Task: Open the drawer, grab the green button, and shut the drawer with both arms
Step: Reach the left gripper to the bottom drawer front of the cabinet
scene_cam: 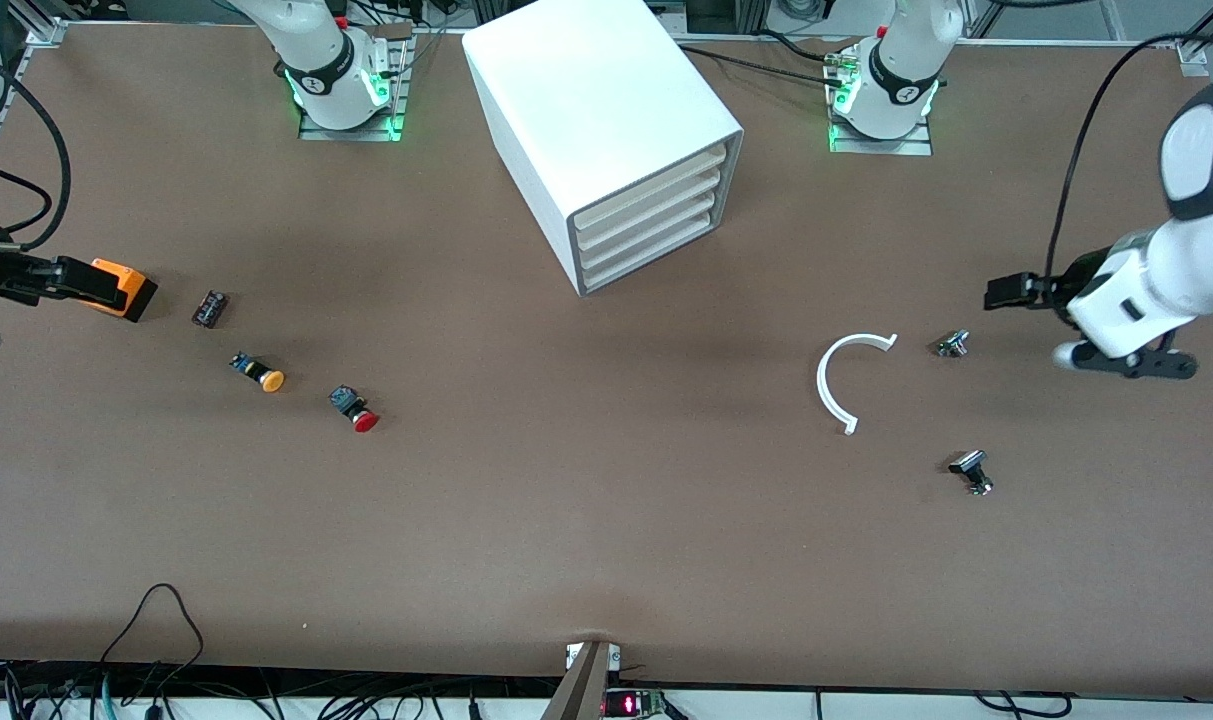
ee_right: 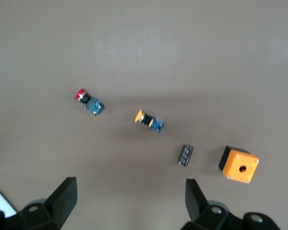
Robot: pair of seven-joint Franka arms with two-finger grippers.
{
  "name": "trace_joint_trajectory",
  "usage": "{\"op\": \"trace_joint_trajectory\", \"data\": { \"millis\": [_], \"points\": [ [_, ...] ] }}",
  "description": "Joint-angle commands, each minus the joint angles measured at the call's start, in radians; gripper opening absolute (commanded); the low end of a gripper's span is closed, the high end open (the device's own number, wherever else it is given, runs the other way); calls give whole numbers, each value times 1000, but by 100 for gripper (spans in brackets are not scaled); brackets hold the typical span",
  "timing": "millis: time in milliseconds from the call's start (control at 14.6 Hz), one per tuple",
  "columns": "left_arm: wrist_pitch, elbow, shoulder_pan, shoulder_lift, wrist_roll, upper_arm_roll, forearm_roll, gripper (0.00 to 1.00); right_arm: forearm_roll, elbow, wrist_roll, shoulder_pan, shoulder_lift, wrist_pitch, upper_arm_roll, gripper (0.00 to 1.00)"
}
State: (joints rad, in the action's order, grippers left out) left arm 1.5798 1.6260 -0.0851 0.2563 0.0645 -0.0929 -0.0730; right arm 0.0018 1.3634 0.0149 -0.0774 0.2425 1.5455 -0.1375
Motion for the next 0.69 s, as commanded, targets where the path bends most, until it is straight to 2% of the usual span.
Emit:
{"op": "trace_joint_trajectory", "data": {
  "millis": [0, 69, 206, 344, 481, 618],
  "points": [
    [20, 24, 5, 118, 18, -36, -89, 100, 6, 2, 25, 14, 9, 103, -2, 100],
    [35, 70, 5, 130, 18, -47, -129, 100, 7, 2, 42, 25, 9, 107, -2, 100],
    [46, 159, -1, 155, 18, -82, -284, 100, 3, 16, 118, 30, 4, 81, -2, 100],
    [74, 256, -16, 196, 23, -108, -497, 100, 6, 16, 117, 30, -2, 48, -2, 100],
    [91, 311, -19, 251, 99, -139, -657, 100, -3, 14, 112, 21, -3, 51, -1, 100],
    [173, 382, -15, 274, 145, -197, -778, 100, 6, 16, 108, 21, -2, 51, 1, 100]
  ]
}}
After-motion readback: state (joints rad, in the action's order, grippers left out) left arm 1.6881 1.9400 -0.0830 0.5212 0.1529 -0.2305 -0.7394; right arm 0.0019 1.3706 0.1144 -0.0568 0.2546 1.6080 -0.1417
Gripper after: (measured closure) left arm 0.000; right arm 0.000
